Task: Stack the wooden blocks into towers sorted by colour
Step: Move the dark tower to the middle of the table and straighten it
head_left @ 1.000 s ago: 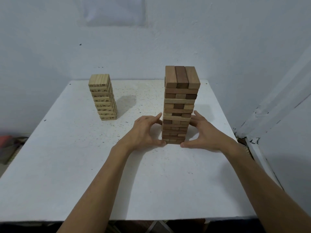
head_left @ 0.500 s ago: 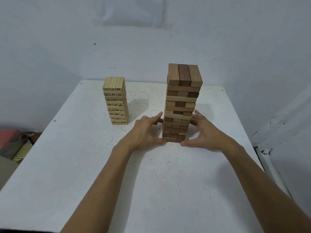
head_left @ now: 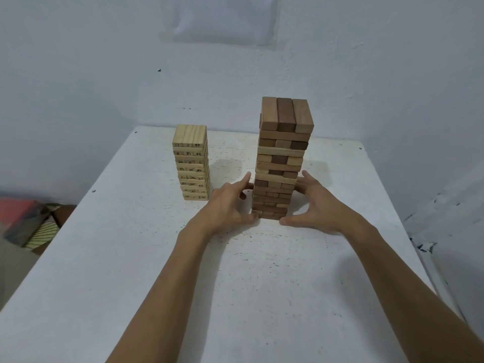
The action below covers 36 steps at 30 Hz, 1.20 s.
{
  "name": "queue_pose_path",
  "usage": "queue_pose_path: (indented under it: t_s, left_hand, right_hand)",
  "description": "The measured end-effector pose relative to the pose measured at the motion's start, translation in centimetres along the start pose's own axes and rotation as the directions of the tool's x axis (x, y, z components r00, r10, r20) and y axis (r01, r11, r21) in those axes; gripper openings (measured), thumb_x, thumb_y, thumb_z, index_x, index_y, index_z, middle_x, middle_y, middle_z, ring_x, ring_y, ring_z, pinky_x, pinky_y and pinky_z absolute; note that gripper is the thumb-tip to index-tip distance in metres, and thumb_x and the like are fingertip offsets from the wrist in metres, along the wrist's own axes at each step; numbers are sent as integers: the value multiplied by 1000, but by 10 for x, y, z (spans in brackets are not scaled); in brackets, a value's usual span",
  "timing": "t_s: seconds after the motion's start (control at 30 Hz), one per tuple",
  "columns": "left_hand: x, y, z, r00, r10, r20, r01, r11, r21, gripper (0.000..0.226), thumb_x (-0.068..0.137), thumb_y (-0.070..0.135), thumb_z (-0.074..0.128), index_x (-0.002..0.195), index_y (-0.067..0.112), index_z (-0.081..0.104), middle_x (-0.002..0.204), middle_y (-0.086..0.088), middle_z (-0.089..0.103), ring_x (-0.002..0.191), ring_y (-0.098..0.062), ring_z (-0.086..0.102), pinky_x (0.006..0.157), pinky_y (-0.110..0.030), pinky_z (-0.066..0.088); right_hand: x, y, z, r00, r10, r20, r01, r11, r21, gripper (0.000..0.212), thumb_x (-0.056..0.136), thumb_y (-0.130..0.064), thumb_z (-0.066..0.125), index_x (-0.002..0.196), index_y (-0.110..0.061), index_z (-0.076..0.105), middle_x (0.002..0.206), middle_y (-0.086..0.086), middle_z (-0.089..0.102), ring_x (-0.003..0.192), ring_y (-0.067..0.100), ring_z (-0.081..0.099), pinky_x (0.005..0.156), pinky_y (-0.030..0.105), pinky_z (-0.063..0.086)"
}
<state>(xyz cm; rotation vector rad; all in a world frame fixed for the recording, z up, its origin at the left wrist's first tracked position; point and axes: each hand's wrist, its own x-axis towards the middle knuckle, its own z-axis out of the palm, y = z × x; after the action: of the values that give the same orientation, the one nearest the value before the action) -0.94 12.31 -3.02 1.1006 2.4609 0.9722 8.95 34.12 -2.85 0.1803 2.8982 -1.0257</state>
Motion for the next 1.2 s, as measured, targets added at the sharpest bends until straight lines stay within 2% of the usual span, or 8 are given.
queue_pose_path:
  t_s: [0.1, 0.3, 0.53, 0.63, 0.77, 0.87, 1.0, 1.2]
  left_hand:
    - [0, -1, -1, 1000, -5, -11, 4, 1000, -11, 65, 77, 32, 77, 134, 29, 46, 124, 22, 58, 104, -11, 55, 99, -46, 43]
    - [3, -5, -4, 1000, -12, -28, 12, 1000, -12, 73, 79, 27, 76, 142, 25, 39, 132, 8, 58, 106, -13, 55, 96, -38, 47]
    - [7, -12, -2, 998, -1, -67, -2, 999, -43, 58, 81, 21, 72, 132, 22, 45, 122, 7, 62, 100, -15, 59, 90, -41, 52]
    - [8, -13, -1, 997, -4, -82, -2, 998, -69, 60, 83, 20, 70, 136, 22, 43, 123, 5, 62, 101, -13, 60, 91, -37, 52]
    - [10, -17, 0, 996, -19, -87, 12, 997, -83, 63, 84, 20, 68, 140, 23, 40, 121, 4, 62, 104, -14, 58, 93, -34, 51]
    - [11, -19, 0, 996, -33, -88, 25, 996, -85, 71, 84, 21, 67, 147, 22, 34, 124, 4, 61, 107, -14, 57, 94, -31, 49]
    - [11, -19, 1, 995, -22, -100, 12, 995, -94, 65, 85, 20, 66, 143, 22, 39, 120, 6, 63, 104, -12, 58, 92, -29, 49]
    - [11, -19, 2, 994, -28, -102, 18, 996, -91, 69, 85, 19, 67, 146, 23, 35, 120, 6, 63, 103, -10, 57, 90, -24, 47]
  right_hand:
    - [5, -2, 1, 1000, -7, 0, 7, 1000, 14, 77, 71, -46, 84, 138, -41, 46, 157, -20, 29, 151, 8, -4, 120, 45, 5]
    - [16, -1, 2, 1000, -28, 3, 28, 999, 19, 74, 70, -48, 83, 135, -40, 50, 157, -18, 29, 151, 9, -4, 122, 50, 7]
    - [30, 1, 5, 999, -40, 2, 40, 999, 26, 75, 67, -51, 83, 134, -40, 52, 157, -17, 32, 151, 10, -2, 121, 56, 7]
    - [35, 1, 6, 999, -33, -7, 33, 999, 23, 74, 68, -50, 82, 135, -41, 51, 156, -17, 33, 151, 11, -1, 122, 54, 6]
    - [44, 9, 9, 998, -66, 5, 66, 998, 16, 77, 62, -64, 76, 131, -45, 51, 154, -20, 36, 151, 11, 3, 122, 55, 7]
    - [48, 9, 9, 998, -69, 7, 69, 998, 14, 77, 62, -64, 76, 132, -45, 51, 153, -20, 37, 152, 12, 3, 122, 55, 6]
    - [50, 11, 10, 998, -64, 3, 64, 998, 7, 77, 63, -62, 77, 132, -45, 50, 155, -18, 35, 152, 13, 2, 122, 54, 4]
    - [50, 13, 11, 999, -48, 7, 48, 999, 12, 78, 63, -62, 77, 133, -47, 48, 156, -16, 34, 152, 13, 0, 121, 55, 6]
